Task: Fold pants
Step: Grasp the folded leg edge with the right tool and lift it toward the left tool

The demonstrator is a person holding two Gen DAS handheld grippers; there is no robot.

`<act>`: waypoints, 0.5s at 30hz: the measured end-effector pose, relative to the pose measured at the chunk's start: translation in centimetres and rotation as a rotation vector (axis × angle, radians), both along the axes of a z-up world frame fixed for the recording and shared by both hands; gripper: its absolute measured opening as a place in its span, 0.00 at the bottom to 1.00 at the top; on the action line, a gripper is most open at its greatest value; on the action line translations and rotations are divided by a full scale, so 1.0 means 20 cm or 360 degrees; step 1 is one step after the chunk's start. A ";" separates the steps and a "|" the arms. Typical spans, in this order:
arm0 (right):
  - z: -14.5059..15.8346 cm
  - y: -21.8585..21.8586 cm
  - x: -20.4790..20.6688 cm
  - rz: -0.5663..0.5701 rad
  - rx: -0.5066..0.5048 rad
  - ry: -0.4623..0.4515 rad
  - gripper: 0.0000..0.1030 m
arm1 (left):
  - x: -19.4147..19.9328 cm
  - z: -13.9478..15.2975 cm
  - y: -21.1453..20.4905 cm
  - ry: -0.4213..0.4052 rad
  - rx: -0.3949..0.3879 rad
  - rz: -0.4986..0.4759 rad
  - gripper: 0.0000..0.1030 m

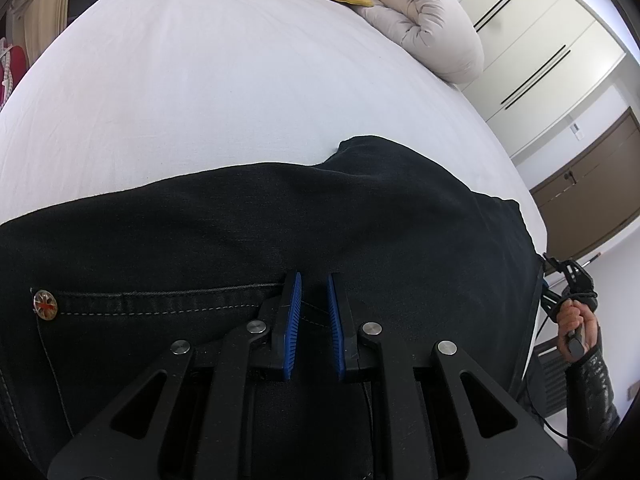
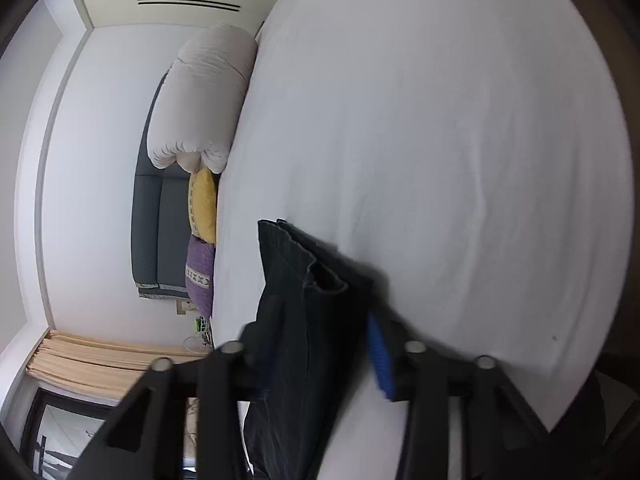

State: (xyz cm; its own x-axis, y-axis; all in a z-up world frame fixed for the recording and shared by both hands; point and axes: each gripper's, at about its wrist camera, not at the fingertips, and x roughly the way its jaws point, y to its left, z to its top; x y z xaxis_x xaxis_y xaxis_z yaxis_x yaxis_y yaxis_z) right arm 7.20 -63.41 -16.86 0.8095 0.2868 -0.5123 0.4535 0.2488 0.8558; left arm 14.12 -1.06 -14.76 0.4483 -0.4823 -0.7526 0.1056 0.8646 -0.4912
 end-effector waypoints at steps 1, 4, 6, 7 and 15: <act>0.00 0.00 0.00 0.0011 0.0004 0.0002 0.30 | 0.00 0.00 0.00 0.0000 -0.0002 0.0000 0.13; -0.01 -0.01 0.01 0.0033 0.0036 -0.0010 0.20 | 0.00 0.00 0.01 0.0001 -0.0005 0.0000 0.13; -0.03 -0.03 0.03 0.0038 0.0057 -0.0028 0.13 | 0.00 0.00 0.00 0.0001 -0.0003 0.0000 0.13; -0.05 -0.04 0.04 0.0038 0.0075 -0.0030 0.12 | 0.00 0.00 0.00 0.0001 -0.0002 0.0000 0.13; -0.01 -0.01 0.02 0.0047 -0.0021 -0.0052 0.12 | 0.00 -0.01 0.01 0.0001 -0.0007 0.0001 0.13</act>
State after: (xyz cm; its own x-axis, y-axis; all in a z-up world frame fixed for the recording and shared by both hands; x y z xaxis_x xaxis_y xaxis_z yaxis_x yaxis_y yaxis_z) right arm 7.55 -63.57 -17.14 0.8170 0.3041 -0.4899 0.4179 0.2730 0.8665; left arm 14.12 -0.91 -14.87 0.4482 -0.4855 -0.7506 0.1049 0.8624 -0.4952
